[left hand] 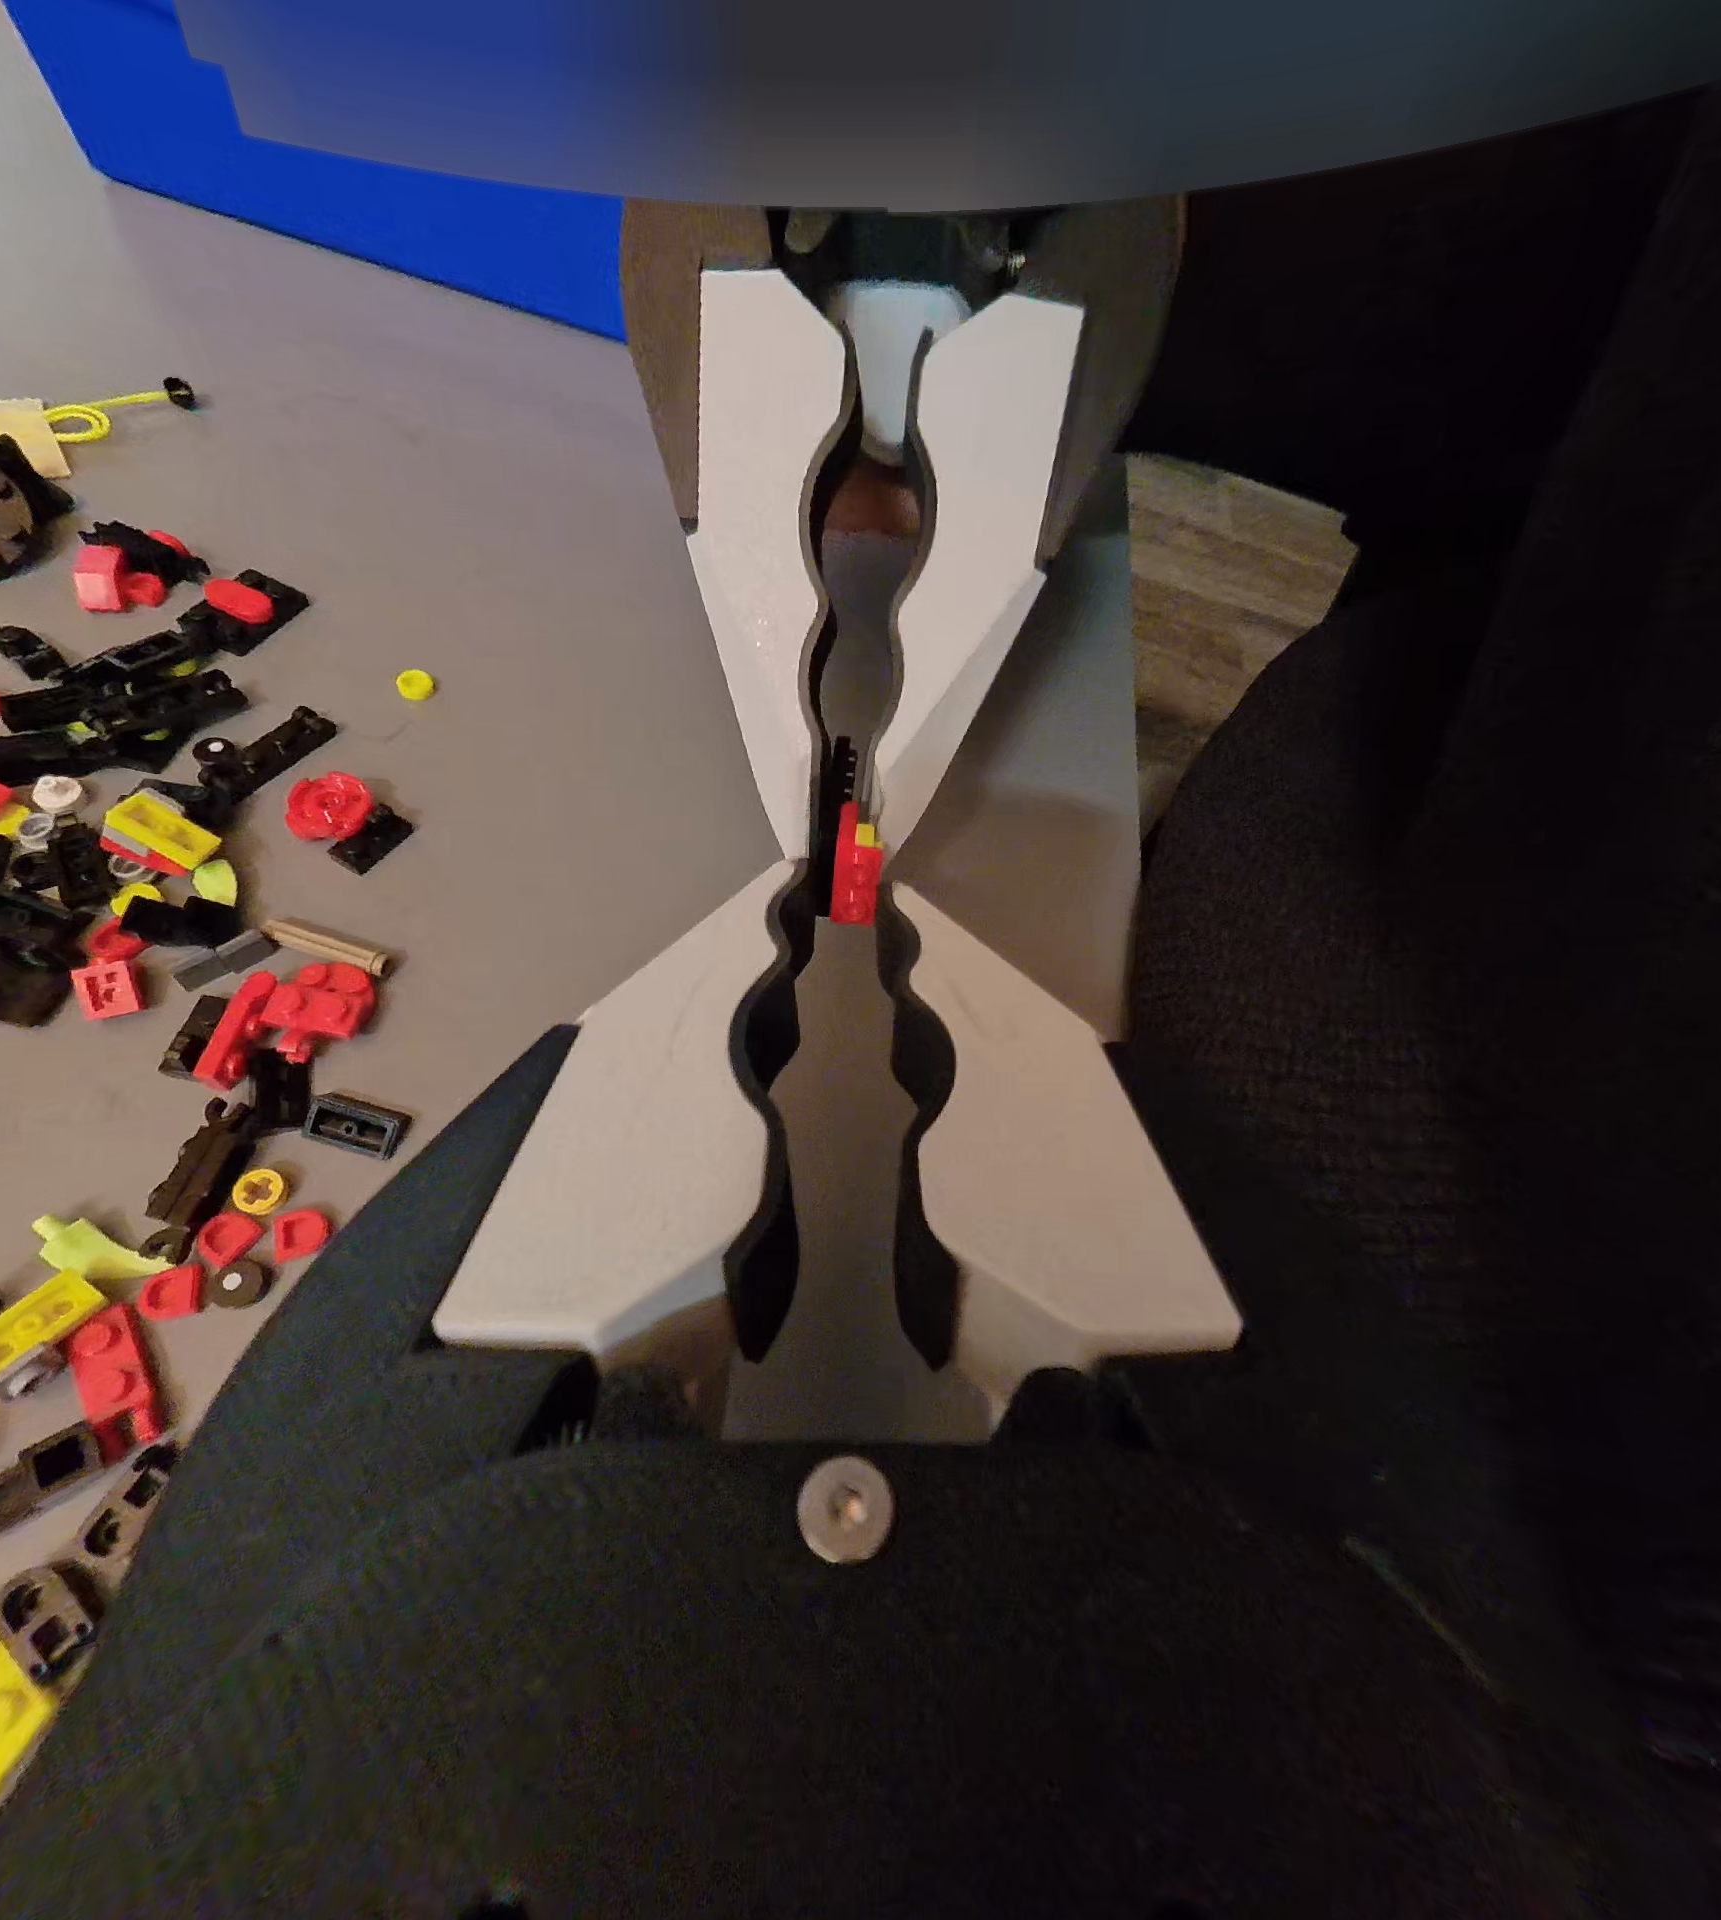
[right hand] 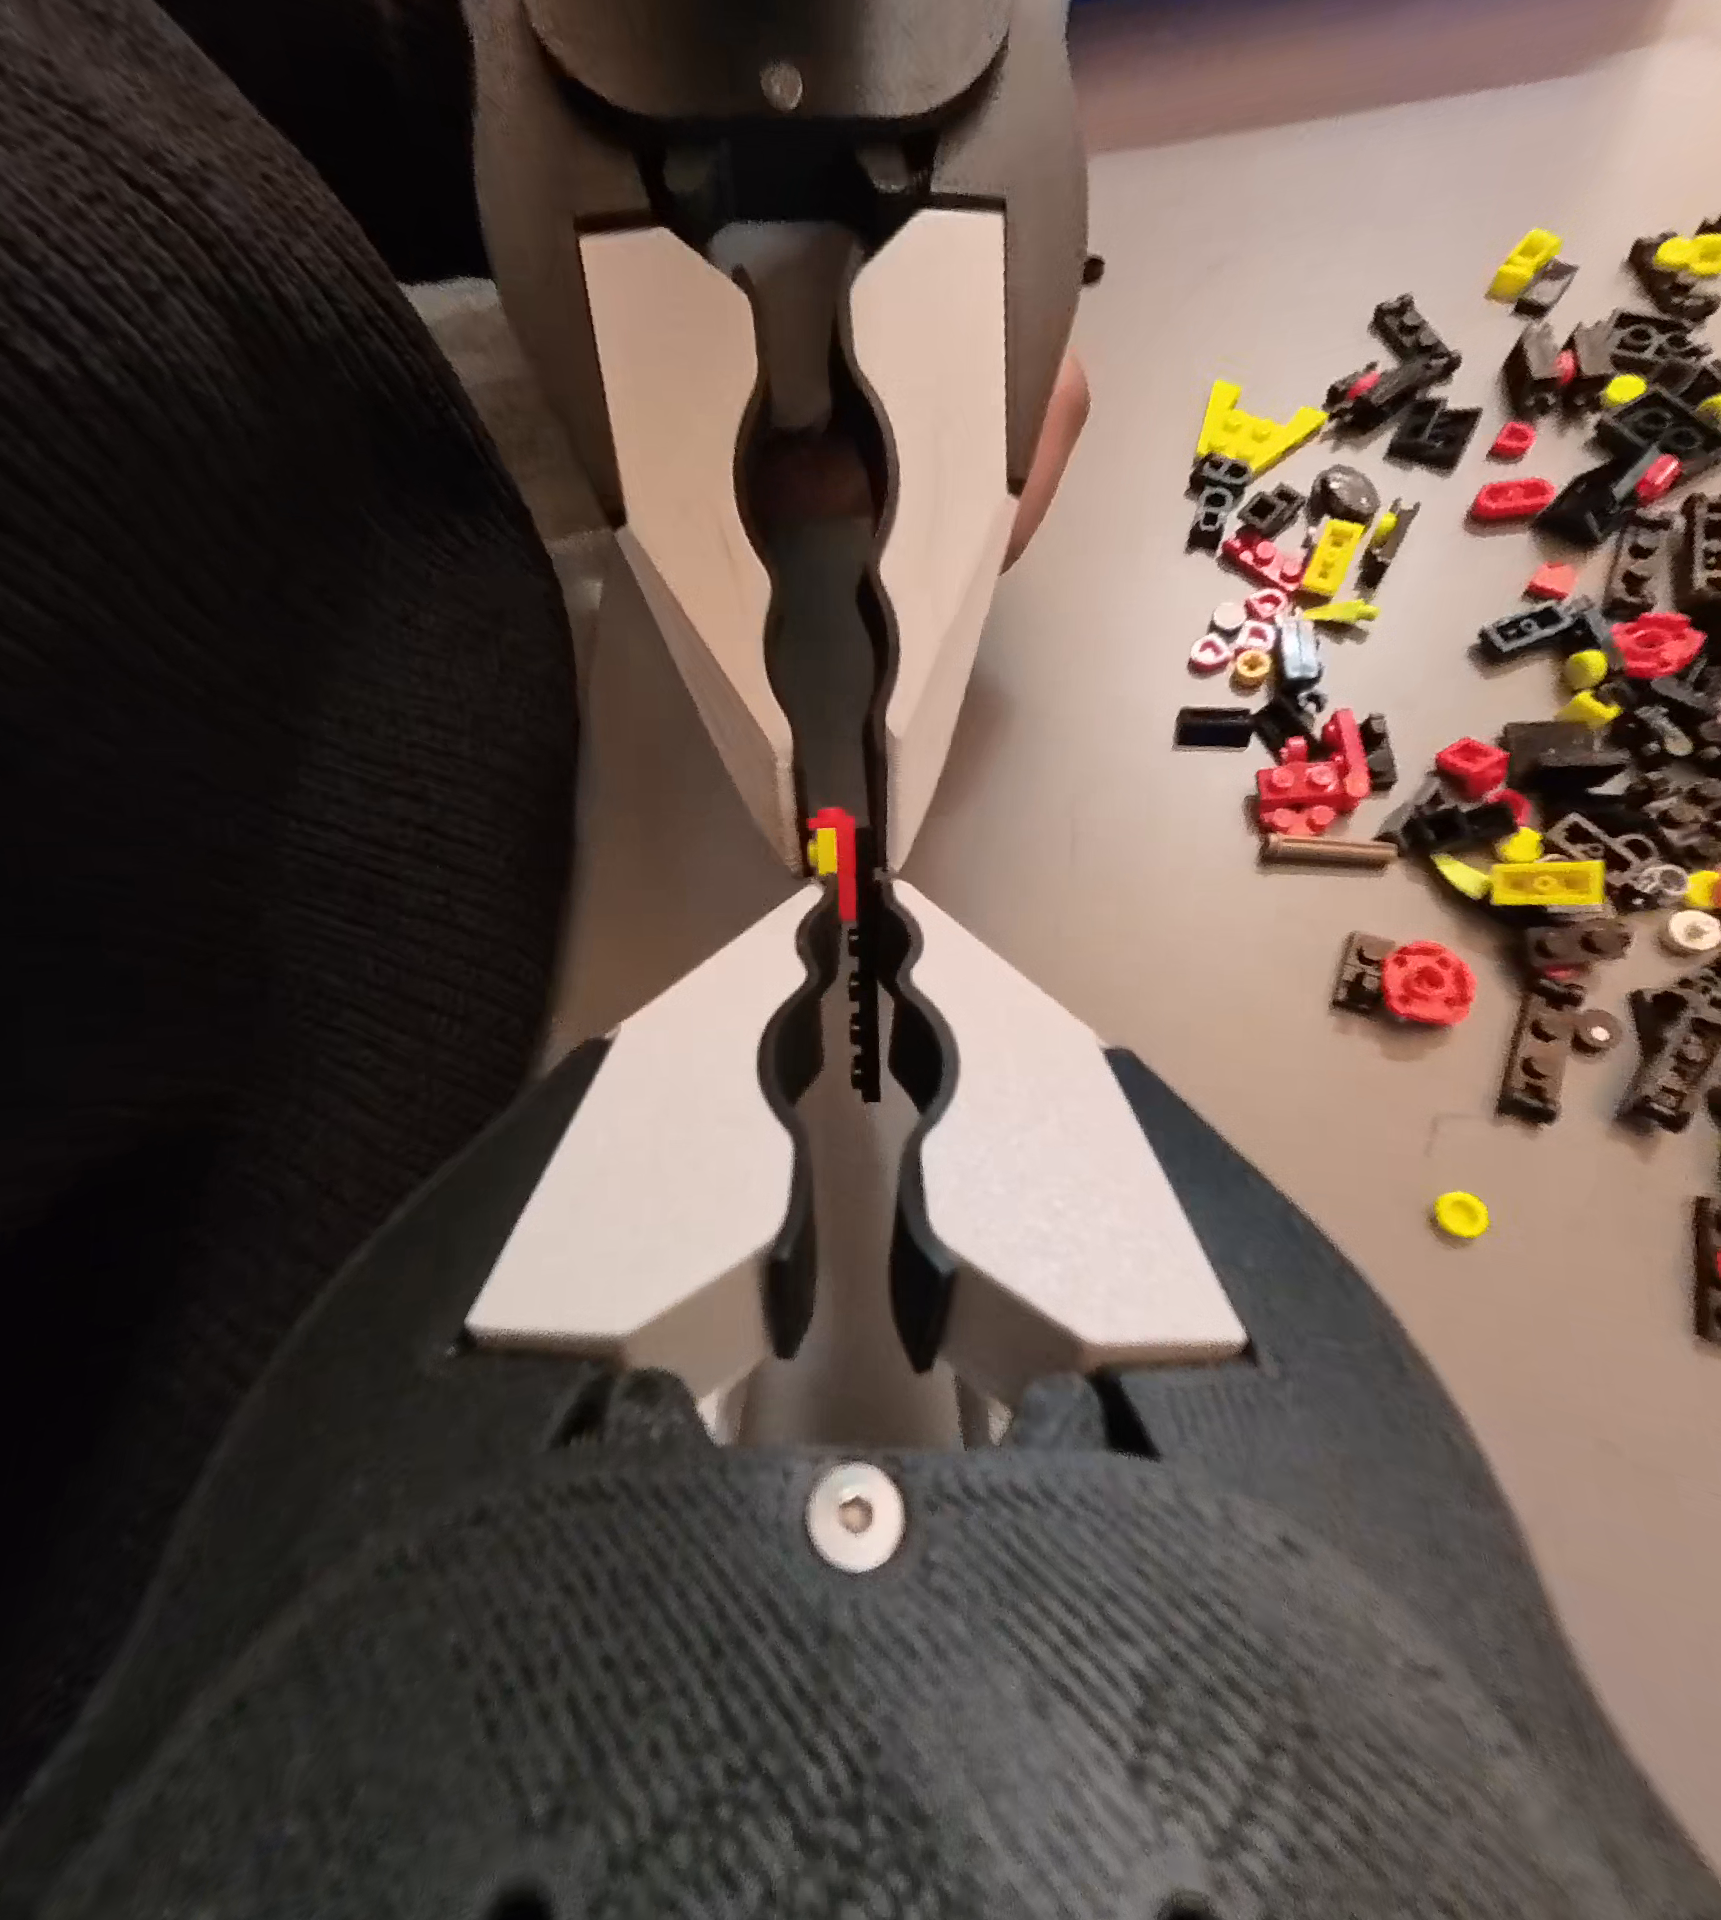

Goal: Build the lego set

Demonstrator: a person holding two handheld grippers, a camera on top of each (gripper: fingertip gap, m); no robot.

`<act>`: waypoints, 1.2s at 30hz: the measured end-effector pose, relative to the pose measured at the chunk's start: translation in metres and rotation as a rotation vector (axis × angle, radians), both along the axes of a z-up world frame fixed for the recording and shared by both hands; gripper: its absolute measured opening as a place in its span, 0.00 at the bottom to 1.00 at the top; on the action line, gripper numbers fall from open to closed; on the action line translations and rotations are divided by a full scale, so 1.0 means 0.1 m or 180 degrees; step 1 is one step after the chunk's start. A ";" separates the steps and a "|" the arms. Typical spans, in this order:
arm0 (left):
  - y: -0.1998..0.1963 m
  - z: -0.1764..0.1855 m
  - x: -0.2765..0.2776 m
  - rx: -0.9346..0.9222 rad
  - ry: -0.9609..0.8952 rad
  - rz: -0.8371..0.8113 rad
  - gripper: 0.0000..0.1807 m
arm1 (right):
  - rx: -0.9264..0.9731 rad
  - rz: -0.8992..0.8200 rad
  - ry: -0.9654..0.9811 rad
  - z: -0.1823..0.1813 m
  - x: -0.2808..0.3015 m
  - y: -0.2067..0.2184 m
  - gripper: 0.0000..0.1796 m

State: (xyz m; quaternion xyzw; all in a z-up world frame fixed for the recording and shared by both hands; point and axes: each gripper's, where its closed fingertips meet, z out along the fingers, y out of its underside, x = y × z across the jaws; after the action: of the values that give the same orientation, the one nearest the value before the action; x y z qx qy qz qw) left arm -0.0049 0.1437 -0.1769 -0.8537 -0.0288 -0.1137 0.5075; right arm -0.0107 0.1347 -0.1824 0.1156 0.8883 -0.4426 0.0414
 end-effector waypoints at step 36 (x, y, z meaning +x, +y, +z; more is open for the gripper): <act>0.00 0.39 -0.49 0.1093 -0.3531 0.0938 0.05 | -0.0618 -0.0533 0.1237 0.48 -0.45 0.11 0.16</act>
State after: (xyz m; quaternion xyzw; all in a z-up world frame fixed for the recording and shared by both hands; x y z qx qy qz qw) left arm -0.0535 0.1442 -0.1382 -0.5596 -0.3887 -0.4739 0.5578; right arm -0.0561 0.1460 -0.1344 0.0971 0.8201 -0.5418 -0.1563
